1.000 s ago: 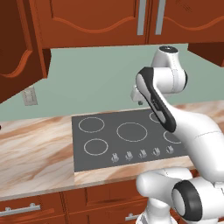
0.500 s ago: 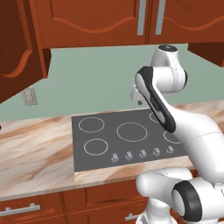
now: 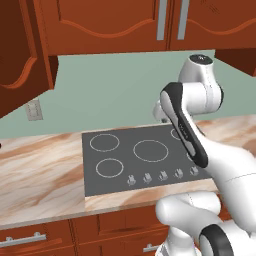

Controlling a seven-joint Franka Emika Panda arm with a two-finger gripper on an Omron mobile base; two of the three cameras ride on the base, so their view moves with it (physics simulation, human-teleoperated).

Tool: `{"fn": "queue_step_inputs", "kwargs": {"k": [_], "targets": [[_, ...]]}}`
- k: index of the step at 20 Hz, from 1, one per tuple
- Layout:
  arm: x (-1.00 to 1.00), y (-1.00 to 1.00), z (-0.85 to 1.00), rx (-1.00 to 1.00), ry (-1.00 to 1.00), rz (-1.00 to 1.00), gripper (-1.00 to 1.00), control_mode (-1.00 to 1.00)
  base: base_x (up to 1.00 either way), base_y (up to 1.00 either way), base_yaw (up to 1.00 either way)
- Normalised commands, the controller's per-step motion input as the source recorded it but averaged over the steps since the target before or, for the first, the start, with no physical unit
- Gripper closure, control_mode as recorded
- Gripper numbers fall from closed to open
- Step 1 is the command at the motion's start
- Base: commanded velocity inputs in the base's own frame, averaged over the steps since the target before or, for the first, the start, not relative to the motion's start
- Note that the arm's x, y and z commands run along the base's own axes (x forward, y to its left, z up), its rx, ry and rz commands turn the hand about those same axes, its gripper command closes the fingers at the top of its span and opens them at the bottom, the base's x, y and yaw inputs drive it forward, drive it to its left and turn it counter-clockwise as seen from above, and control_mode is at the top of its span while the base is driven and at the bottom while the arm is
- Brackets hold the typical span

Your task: Close all open cabinet doors.

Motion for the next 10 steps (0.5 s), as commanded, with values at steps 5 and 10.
{"fn": "queue_step_inputs", "kwargs": {"k": [5,10], "targets": [[-0.21,0.00,-0.03,0.00,-0.03,-0.02,-1.00,-1.00,0.00,0.00,0.00],[-0.08,-0.03,-0.05,0.00,0.00,0.00,-1.00,-1.00,0.00,0.00,0.00]]}}
